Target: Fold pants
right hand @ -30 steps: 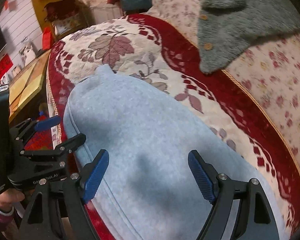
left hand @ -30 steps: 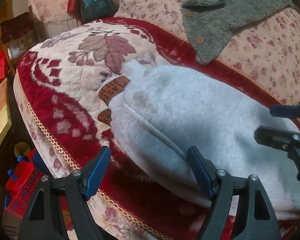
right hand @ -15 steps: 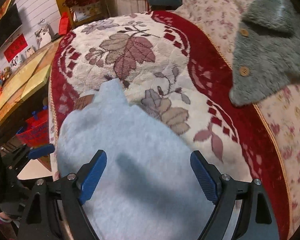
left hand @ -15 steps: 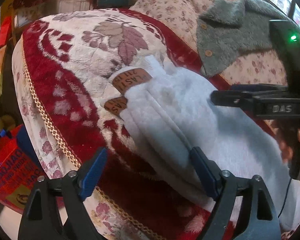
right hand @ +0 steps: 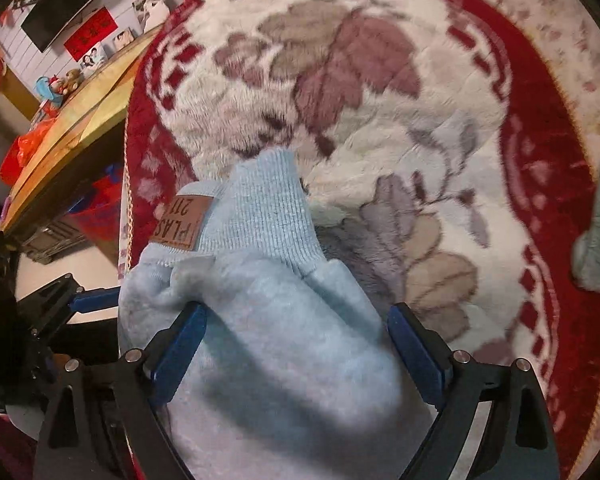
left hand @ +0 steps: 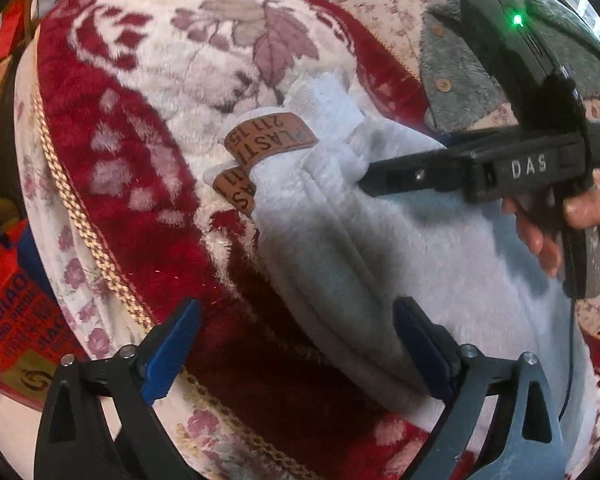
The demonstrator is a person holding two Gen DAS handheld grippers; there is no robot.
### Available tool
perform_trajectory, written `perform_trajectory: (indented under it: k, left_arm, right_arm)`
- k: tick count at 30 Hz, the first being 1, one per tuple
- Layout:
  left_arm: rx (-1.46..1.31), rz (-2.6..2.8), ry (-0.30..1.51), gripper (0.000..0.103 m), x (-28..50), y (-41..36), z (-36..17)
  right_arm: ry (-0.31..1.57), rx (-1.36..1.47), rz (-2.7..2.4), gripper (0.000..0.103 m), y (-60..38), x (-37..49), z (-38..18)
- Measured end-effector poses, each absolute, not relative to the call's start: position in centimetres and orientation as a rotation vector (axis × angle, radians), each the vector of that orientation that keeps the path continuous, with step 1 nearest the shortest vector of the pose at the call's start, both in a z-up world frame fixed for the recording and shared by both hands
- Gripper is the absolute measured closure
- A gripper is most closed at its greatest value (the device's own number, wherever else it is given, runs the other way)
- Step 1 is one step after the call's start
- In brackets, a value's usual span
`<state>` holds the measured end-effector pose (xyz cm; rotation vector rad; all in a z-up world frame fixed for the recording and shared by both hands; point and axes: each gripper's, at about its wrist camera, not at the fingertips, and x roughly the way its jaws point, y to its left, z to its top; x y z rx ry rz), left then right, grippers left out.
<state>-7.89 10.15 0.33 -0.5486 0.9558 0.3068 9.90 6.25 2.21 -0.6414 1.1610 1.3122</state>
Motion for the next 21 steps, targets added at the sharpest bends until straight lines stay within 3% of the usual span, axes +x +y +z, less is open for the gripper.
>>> perform_trajectory:
  k: [5, 8, 9, 10, 11, 12, 14, 17, 21]
  left_arm:
    - [-0.590, 0.307, 0.970, 0.002, -6.9, 10.6, -0.4]
    - [-0.592, 0.296, 0.954, 0.003, -6.5, 10.6, -0.5]
    - [-0.583, 0.281, 0.944, 0.007, -6.4, 10.4, -0.4]
    - [-0.579, 0.264, 0.932, 0.024, -6.4, 10.2, -0.2]
    - [-0.582, 0.228, 0.914, 0.053, -6.1, 10.0, 0.2]
    - [-0.602, 0.176, 0.901, 0.061, -6.0, 9.7, 0.5]
    - [-0.551, 0.183, 0.876, 0.071, -6.0, 8.9, 1.2]
    - [-0.498, 0.148, 0.793, 0.075, -6.4, 7.8, 3.1]
    - [-0.451, 0.090, 0.667, 0.076, -7.5, 6.2, 6.2]
  right_arm:
    - [1.120, -0.596, 1.353, 0.009, 6.1, 9.3, 1.5]
    - [1.058, -0.587, 1.360, 0.017, 5.6, 8.3, 1.5]
    - [1.030, -0.592, 1.365, 0.022, 5.3, 7.9, 1.7]
    - [1.014, -0.597, 1.368, 0.026, 5.2, 7.7, 2.0]
    - [0.994, -0.607, 1.371, 0.035, 5.0, 7.2, 2.4]
    - [0.981, -0.619, 1.370, 0.043, 5.0, 6.9, 2.9]
    - [0.964, -0.635, 1.362, 0.053, 4.7, 6.4, 3.8]
    - [0.933, -0.631, 1.348, 0.064, 4.0, 6.5, 5.4]
    - [0.888, -0.556, 1.348, 0.065, 1.6, 7.1, 9.0]
